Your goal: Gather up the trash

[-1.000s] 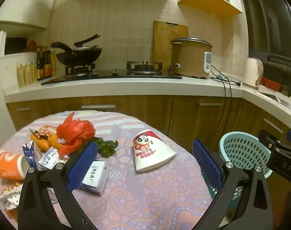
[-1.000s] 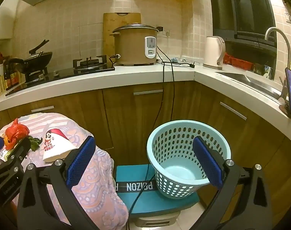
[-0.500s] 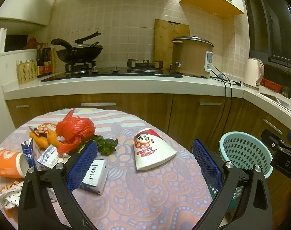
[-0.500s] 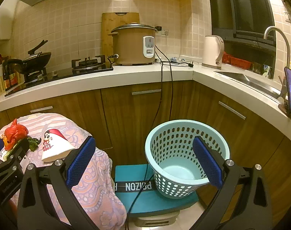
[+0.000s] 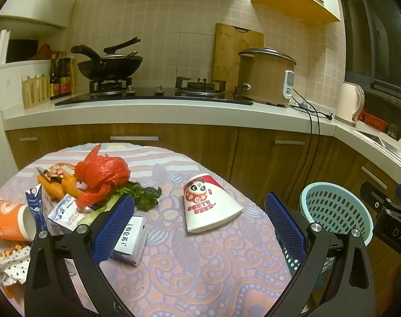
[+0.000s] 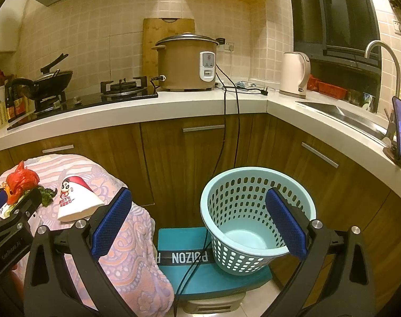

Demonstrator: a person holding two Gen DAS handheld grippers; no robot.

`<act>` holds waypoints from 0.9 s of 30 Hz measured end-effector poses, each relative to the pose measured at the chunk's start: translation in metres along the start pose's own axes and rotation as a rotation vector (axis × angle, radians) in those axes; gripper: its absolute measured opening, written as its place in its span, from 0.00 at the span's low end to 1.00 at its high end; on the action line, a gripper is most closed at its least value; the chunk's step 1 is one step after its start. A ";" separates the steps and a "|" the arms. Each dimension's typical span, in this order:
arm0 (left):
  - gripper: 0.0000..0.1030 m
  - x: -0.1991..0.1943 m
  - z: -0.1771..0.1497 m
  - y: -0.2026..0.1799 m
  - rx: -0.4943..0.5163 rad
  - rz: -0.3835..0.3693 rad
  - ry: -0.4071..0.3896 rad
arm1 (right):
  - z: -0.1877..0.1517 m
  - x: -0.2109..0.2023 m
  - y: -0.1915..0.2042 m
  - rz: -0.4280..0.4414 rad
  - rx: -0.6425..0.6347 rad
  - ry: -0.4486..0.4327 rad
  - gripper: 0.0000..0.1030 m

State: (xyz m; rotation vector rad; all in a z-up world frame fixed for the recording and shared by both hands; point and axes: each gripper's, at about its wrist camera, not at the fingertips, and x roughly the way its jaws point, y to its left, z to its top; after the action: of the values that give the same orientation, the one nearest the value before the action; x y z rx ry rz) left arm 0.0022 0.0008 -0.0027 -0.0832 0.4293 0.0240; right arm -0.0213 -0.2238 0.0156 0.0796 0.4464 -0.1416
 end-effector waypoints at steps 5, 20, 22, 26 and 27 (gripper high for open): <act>0.93 0.002 -0.001 0.001 -0.006 -0.002 0.003 | -0.001 -0.001 0.001 0.003 -0.004 -0.001 0.93; 0.93 0.000 -0.003 0.003 -0.019 0.000 -0.001 | -0.001 0.000 0.003 0.003 -0.006 0.000 0.93; 0.93 0.000 -0.003 0.003 -0.019 0.000 0.001 | -0.001 0.001 0.003 0.004 -0.008 0.000 0.93; 0.93 0.001 -0.003 0.003 -0.017 0.000 0.004 | -0.001 0.001 0.004 0.004 -0.008 0.001 0.93; 0.93 0.001 -0.003 0.003 -0.018 0.000 0.005 | -0.001 0.001 0.004 0.003 -0.008 0.001 0.93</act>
State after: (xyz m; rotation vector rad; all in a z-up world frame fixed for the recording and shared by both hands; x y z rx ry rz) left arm 0.0017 0.0037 -0.0061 -0.1008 0.4338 0.0274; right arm -0.0198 -0.2200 0.0148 0.0726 0.4479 -0.1365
